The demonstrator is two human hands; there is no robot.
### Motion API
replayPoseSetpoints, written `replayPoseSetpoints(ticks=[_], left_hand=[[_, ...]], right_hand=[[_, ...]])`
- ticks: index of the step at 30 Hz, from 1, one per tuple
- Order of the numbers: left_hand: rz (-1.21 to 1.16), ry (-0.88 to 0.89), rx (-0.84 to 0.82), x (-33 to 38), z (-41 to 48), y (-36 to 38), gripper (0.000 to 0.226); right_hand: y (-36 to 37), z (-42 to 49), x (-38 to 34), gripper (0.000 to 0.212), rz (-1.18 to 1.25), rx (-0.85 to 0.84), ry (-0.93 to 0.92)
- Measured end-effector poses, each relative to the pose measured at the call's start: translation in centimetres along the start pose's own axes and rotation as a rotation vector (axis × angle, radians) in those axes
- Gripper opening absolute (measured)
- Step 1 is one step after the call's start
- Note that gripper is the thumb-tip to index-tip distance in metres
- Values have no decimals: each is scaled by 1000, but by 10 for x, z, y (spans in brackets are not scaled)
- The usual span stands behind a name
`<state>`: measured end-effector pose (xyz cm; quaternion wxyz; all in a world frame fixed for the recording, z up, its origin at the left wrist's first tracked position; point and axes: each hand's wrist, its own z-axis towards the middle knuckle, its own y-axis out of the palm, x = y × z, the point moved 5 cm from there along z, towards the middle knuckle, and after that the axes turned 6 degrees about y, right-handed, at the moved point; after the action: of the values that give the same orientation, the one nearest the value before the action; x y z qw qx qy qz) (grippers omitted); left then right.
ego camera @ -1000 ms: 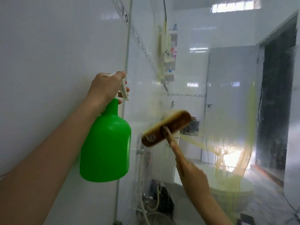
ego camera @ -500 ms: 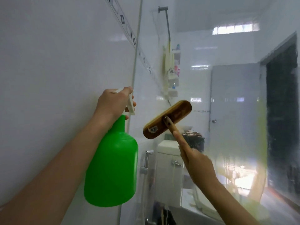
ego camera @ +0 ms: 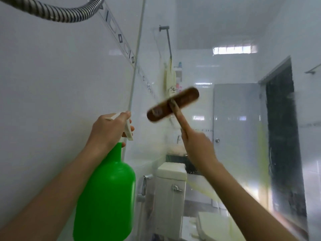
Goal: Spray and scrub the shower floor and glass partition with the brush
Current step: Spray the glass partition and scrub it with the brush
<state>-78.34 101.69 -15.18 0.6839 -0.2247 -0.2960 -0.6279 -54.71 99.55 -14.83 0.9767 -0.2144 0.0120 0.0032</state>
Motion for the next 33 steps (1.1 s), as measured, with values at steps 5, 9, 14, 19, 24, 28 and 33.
replayPoseSetpoints(ticks=[5, 9, 14, 19, 24, 28, 33], left_hand=[[-20, -6, 2, -1, -1, -4, 29], [-14, -1, -3, 4, -3, -7, 30], [-29, -20, -14, 3, -7, -4, 31], [-9, -34, -14, 0, -9, -4, 30], [-3, -25, -23, 2, -8, -4, 30], [-9, -28, -29, 1, -11, -2, 31], [16, -40, -61, -1, -15, 3, 34]], right_hand=[[-37, 116, -21, 54, 37, 90, -8], [-11, -21, 25, 60, 54, -4, 80], [-4, -40, 19, 65, -65, -59, 81], [-29, 103, -32, 59, -5, 87, -36], [-4, -21, 14, 69, 26, -15, 47], [5, -63, 23, 74, -45, -71, 20], [-9, 24, -4, 55, 58, -8, 1]])
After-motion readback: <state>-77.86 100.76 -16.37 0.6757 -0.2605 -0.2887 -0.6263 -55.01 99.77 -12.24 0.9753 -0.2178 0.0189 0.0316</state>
